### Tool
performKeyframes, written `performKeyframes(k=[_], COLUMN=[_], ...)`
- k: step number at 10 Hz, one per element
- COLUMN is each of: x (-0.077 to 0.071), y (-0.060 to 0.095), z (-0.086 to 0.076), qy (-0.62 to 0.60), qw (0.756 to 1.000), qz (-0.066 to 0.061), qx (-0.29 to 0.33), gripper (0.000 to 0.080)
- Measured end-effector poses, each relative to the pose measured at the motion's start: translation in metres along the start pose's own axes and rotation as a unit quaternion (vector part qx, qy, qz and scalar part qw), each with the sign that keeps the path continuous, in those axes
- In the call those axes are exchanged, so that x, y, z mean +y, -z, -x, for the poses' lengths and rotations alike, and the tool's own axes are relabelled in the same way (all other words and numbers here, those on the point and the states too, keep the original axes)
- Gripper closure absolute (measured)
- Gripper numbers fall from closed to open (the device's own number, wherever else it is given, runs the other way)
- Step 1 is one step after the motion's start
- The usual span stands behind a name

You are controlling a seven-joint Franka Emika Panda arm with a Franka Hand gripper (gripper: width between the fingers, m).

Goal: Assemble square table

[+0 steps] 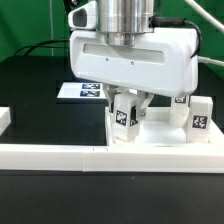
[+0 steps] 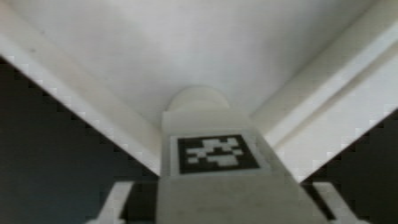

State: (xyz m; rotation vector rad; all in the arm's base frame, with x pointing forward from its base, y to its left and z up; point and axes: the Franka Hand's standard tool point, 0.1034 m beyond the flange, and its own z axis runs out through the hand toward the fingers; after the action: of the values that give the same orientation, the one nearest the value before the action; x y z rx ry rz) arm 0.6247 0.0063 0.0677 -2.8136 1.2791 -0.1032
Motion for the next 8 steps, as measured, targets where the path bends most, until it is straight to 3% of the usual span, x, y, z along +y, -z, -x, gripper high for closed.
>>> performKeyframes(k=[3, 5, 7, 8], x=[-0.0002, 0.0006, -0.0014, -0.0014], y=[-0.0009, -0.0017, -0.0029, -0.0029], z=[-0.0035, -0.0020, 0.0010, 0.0010], qy=[-0.167, -0.326, -0.464, -0.476], qw=[0.986, 0.945, 0.885, 0.879], qz=[0.004, 0.000, -0.018, -0.019], qx=[-0.005, 0.000, -0.015, -0.018], gripper=[0.0509, 0.0509, 0.0509, 0.0509])
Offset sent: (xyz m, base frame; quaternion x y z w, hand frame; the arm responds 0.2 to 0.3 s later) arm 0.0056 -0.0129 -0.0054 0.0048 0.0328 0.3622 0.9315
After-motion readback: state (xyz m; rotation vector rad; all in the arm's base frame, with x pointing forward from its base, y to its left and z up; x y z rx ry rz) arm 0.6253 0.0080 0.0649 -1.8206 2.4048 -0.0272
